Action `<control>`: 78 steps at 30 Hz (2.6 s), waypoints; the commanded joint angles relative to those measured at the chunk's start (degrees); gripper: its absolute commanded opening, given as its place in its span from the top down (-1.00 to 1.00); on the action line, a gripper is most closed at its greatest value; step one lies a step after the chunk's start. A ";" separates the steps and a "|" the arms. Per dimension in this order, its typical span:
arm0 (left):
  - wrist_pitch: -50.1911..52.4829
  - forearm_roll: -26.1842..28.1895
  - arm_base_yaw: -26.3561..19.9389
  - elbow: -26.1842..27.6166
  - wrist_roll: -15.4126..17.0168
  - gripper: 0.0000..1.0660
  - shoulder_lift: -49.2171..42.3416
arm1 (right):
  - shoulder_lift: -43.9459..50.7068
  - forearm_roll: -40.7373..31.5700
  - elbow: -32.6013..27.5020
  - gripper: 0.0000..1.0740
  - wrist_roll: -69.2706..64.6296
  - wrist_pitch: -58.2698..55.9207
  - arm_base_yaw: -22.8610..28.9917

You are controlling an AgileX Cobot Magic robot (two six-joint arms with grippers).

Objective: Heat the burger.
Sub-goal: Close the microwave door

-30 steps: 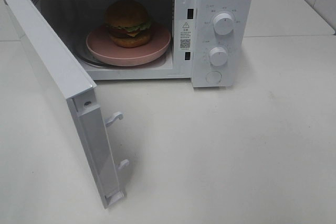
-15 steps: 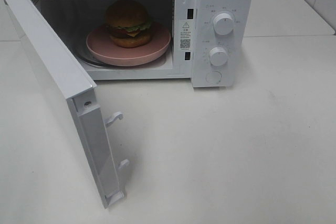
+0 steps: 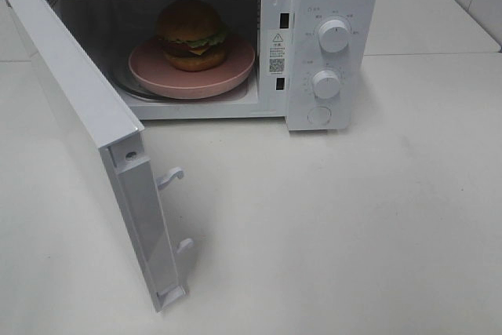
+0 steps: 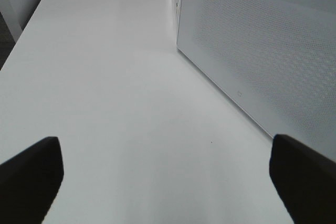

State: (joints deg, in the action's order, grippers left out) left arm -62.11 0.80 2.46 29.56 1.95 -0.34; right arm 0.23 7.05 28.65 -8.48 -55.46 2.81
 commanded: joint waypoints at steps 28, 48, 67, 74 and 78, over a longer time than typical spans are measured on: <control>0.86 0.11 0.00 -0.06 0.06 -0.88 -0.57 | 1.55 -0.11 -0.17 -0.41 0.69 0.23 -0.40; 11.12 0.40 0.00 2.64 0.06 -0.75 5.61 | 1.55 -0.11 -0.17 -0.41 0.69 0.23 -0.40; 37.64 -0.80 0.00 -1.38 0.00 1.00 23.32 | 1.55 -0.11 -0.17 -0.41 0.69 0.23 -0.40; 64.29 -0.80 0.00 -11.86 0.00 1.00 28.02 | 1.55 -0.11 -0.17 -0.41 0.69 0.23 -0.40; 81.99 -0.80 0.00 -18.85 0.06 1.00 32.49 | 1.55 -0.11 -0.17 -0.41 0.69 0.23 -0.40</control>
State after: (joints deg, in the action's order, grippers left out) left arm 9.74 0.00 2.46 13.69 1.95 30.08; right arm 0.23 6.93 28.65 -8.42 -55.46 2.58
